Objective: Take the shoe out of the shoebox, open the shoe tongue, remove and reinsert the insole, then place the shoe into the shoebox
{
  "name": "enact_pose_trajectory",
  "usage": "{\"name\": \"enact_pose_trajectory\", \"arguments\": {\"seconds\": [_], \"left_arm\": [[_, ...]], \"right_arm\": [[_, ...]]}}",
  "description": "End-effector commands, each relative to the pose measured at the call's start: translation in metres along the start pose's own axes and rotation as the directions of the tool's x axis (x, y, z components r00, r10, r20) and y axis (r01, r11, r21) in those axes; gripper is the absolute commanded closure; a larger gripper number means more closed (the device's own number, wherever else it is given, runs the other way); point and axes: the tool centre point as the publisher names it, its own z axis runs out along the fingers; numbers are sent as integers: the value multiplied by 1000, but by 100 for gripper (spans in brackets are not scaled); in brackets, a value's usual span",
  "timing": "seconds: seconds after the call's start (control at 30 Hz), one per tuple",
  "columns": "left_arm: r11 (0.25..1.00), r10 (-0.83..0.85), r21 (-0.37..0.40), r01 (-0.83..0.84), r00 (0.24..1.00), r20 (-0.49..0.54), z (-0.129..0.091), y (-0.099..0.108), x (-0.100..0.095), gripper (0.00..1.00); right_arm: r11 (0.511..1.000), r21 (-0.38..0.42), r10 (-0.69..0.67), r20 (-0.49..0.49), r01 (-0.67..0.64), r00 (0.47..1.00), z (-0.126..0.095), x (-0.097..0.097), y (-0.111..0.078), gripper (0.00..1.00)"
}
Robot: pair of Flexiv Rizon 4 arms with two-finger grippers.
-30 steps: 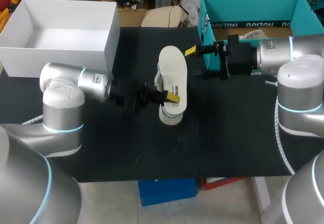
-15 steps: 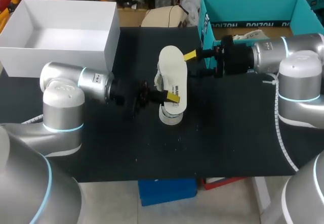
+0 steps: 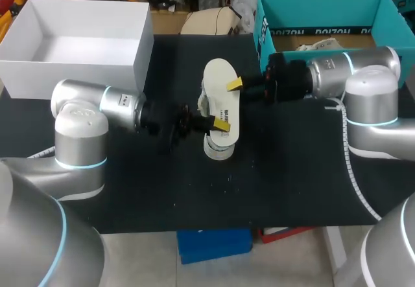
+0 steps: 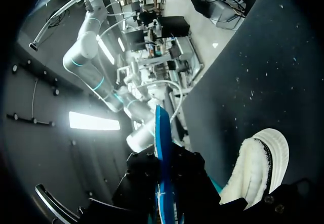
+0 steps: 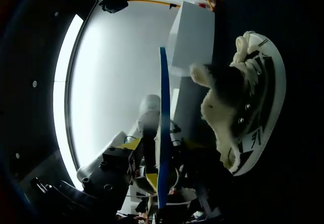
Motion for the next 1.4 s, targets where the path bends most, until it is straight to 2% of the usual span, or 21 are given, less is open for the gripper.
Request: {"name": "enact_pose_trajectory", "arguments": {"seconds": [0.03, 0.13, 0.23, 0.3, 0.5, 0.53, 0.57, 0.67, 0.8, 0.9, 0.97, 1.03, 1.13, 1.2, 1.4], "left_arm": [[1000, 2, 2, -2, 1000, -2, 0, 0, 0, 100], [1000, 2, 2, -2, 1000, -2, 0, 0, 0, 100], [1000, 2, 2, -2, 1000, -2, 0, 0, 0, 100], [1000, 2, 2, -2, 1000, -2, 0, 0, 0, 100], [1000, 2, 2, -2, 1000, -2, 0, 0, 0, 100], [1000, -28, 0, 28, 995, -99, -1, 1, -1, 13], [1000, -25, 9, 27, 979, -202, -2, 0, -4, 0], [999, -32, 9, 40, 890, -455, -14, -5, -22, 0], [994, -70, 8, 107, 702, -708, -43, -18, -45, 0], [983, -87, 15, 185, 529, -844, -61, -31, -59, 0], [966, -81, 13, 260, 347, -934, -71, -40, -65, 0], [952, -93, -10, 305, 259, -961, -76, -45, -73, 0], [944, -102, -34, 328, 190, -976, -78, -47, -81, 0], [943, -107, -53, 328, 149, -983, -72, -46, -87, 0], [954, -111, -103, 282, 14, -994, -58, -35, -88, 0]], "right_arm": [[1000, 5, -1, -1, 1, 1000, 3, -3, 1, 58], [1000, 2, -8, 3, 8, 1000, 4, -2, 3, 63], [1000, 4, -14, 10, 14, 1000, 5, -2, 4, 75], [1000, 3, -26, 39, 25, 999, 6, -3, 4, 100], [999, 3, -34, 58, 34, 998, 7, -4, 5, 100], [999, 3, -34, 58, 34, 998, 7, -4, 5, 100], [999, 3, -34, 58, 34, 998, 7, -4, 5, 100], [999, 3, -34, 58, 34, 998, 7, -4, 5, 100], [999, 3, -34, 58, 34, 998, 7, -4, 5, 100], [999, 3, -34, 58, 34, 998, 7, -4, 5, 100], [999, 3, -34, 58, 34, 998, 7, -4, 5, 100], [999, 3, -34, 58, 34, 998, 7, -4, 5, 100], [999, 3, -34, 58, 34, 998, 7, -4, 5, 100], [999, 3, -34, 58, 34, 998, 7, -4, 5, 100], [999, 3, -34, 58, 34, 998, 7, -4, 5, 100]]}}
